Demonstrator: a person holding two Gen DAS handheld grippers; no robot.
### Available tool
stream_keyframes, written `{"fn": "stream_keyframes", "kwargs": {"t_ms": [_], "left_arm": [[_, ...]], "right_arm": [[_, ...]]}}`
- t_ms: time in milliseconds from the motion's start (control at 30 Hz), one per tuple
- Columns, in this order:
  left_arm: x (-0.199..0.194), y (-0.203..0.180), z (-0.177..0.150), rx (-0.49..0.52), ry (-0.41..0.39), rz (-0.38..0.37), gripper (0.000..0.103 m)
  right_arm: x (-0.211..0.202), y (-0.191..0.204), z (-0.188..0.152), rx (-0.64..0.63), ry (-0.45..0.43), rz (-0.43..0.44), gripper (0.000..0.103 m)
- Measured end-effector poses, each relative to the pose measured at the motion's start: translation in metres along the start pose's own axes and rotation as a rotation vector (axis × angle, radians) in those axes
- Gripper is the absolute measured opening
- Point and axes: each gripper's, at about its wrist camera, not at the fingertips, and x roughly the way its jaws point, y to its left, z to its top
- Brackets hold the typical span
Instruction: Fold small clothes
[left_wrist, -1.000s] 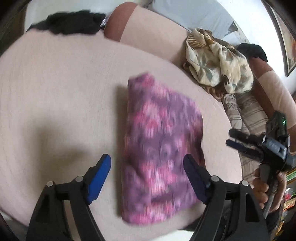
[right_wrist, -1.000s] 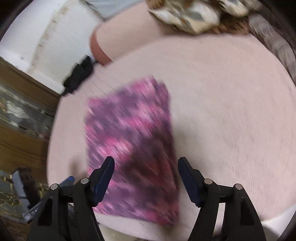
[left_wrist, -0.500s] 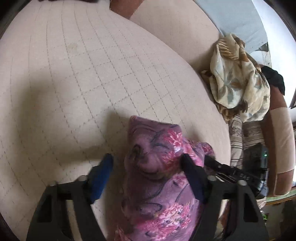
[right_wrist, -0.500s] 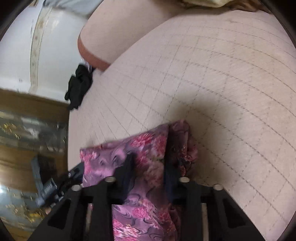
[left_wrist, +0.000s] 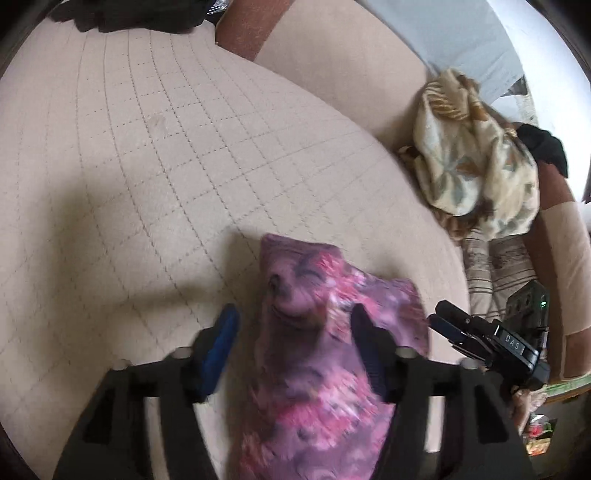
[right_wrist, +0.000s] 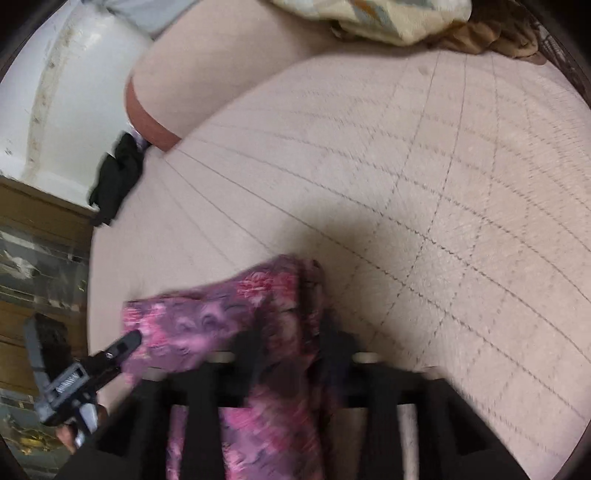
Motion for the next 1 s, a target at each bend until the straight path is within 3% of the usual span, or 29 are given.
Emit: {"fn": "stream_keyframes", "kwargs": {"t_ms": [100,233,300,333,367,400,467,533,633,733,800,833,933,1000], "left_arm": [[-0.006,-0.002,-0.013,0.002,0.051,0.039,0.069],[0.009,0.006,-0.035,0.025,0.085,0.076,0.069],[0.025,0.018,-0.030,-0.018,0.103,0.047,0.068],[0.031,0.026,-0.027,-0.065,0.120,0.013,0.060],[0.032,0.028,-0.025,-0.080,0.133,-0.016,0.030],[0.031,0.024,-0.024,-0.067,0.163,-0.055,0.027],[0.017,0.006,-0.025,0.039,0.126,-0.007,0.023],[0.025,0.004,-0.030,0.074,0.128,0.031,0.026],[0.026,0.011,-0.027,0.024,0.140,0.037,0.044],[0.007,0.015,-0.017,-0.020,0.094,-0.016,0.050],[-0.001,0.017,-0.009,-0.047,0.032,-0.018,0.066],[0.002,0.017,-0.002,-0.051,0.012,-0.011,0.073],[0.026,0.023,0.018,-0.057,0.064,0.041,0.073],[0.042,0.031,0.026,-0.103,0.102,-0.025,0.072]], "right_arm": [[-0.012,-0.006,-0.009,0.021,0.013,0.007,0.067],[-0.005,-0.033,-0.020,0.084,0.113,0.042,0.067],[0.015,-0.037,-0.024,0.094,0.172,0.059,0.048],[0.024,-0.040,-0.026,0.116,0.199,0.067,0.044],[0.031,-0.043,-0.028,0.135,0.217,0.080,0.031],[0.030,-0.042,-0.030,0.126,0.213,0.063,0.025],[0.021,-0.038,-0.031,0.090,0.207,0.045,0.014],[0.021,-0.040,-0.029,0.062,0.201,0.014,0.012],[0.030,-0.043,-0.026,0.079,0.228,0.023,0.021],[0.013,-0.031,-0.018,0.037,0.155,0.050,0.031],[0.006,-0.027,-0.013,0.028,0.106,0.049,0.075],[0.009,-0.024,-0.010,0.031,0.098,0.046,0.078],[0.028,-0.023,0.003,0.052,0.102,0.068,0.077],[0.046,-0.024,0.008,0.071,0.127,0.089,0.072]]}}
